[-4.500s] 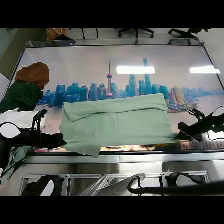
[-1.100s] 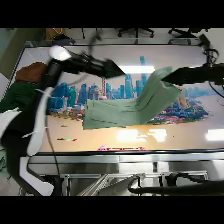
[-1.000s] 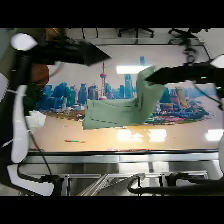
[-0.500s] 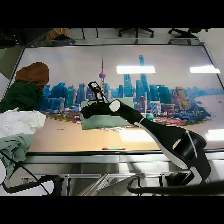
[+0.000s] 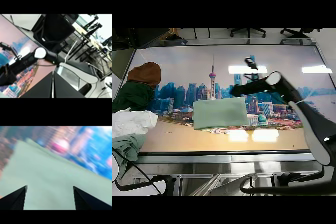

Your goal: Fold the shirts.

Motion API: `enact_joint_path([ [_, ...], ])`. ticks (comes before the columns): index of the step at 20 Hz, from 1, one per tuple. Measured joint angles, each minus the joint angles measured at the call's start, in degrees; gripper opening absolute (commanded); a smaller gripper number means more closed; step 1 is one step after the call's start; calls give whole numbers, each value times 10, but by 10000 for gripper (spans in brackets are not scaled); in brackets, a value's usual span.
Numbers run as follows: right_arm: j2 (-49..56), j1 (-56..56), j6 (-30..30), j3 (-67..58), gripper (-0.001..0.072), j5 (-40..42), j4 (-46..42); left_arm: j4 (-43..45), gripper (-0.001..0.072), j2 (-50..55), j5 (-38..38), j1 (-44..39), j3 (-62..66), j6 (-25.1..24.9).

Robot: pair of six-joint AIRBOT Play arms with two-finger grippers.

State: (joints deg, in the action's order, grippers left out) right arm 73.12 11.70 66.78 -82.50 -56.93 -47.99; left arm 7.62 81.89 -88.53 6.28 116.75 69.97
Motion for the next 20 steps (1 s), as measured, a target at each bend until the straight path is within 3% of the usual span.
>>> enact_joint_path([
  [4, 32, -89, 34, 6, 639, -113, -33, -2, 12, 1, 0, 0, 0, 4],
  [11, 137, -82, 26, 7, 635, -155, 22, -2, 12, 1, -4, 0, 0, 9],
  [12, 148, -75, 19, 7, 602, -156, 40, -2, 13, 1, -6, 0, 0, 9],
  [14, 166, -62, 9, 7, 97, -153, 63, -2, 12, 1, -10, 0, 0, 9],
  [16, 175, -56, 1, 4, 22, -147, 75, -2, 13, 1, -13, 0, 0, 9],
  [20, 157, -83, -4, -19, 21, -143, 97, -2, 13, 1, -15, 0, 0, 11],
])
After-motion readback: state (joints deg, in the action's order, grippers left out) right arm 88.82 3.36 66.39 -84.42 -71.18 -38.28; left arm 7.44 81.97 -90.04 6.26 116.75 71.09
